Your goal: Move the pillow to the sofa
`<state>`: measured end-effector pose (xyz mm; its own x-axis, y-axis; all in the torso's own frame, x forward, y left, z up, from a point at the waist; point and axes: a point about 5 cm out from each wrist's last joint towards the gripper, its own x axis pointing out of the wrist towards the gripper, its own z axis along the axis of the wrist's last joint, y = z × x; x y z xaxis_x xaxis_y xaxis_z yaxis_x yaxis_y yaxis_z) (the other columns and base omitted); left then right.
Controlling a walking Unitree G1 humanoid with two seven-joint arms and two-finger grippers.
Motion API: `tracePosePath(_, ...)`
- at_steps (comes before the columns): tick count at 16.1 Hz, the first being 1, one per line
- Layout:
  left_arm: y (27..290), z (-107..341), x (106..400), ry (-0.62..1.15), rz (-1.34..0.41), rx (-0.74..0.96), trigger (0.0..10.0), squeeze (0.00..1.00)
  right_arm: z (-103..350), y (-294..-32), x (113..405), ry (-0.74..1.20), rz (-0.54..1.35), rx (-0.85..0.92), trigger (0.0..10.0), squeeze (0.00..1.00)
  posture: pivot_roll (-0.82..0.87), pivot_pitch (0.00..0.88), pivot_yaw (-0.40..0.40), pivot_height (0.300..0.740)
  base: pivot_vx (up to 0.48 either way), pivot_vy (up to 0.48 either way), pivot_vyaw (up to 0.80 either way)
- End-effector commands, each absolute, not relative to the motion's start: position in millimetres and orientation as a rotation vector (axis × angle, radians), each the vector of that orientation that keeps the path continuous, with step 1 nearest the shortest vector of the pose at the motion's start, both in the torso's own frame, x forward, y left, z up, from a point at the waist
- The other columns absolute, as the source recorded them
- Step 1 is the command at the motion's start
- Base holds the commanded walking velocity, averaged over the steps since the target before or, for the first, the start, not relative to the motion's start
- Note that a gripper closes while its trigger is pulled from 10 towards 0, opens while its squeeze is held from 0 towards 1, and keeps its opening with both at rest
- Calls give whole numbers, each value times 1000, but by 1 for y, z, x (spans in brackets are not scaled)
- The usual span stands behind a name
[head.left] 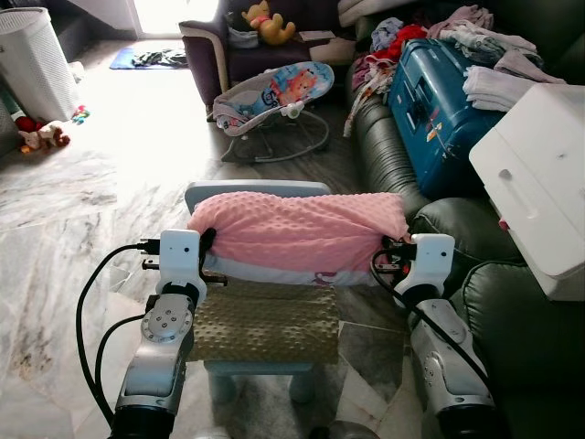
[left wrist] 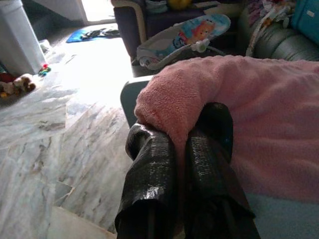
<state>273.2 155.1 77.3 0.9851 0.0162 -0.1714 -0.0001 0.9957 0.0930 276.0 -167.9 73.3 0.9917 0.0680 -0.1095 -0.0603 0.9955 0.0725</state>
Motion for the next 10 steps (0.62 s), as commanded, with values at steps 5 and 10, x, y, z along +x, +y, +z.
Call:
tracePosePath(5, 158, 79, 272, 163, 40, 118, 10000, 0, 76, -167, 279, 102, 61, 69, 10000, 0, -10, 0, -14, 740, 0, 304, 0)
tracePosePath(10, 159, 79, 272, 165, 42, 125, 10000, 0, 75, -169, 278, 105, 57, 62, 10000, 0, -13, 0, -10, 740, 0, 314, 0)
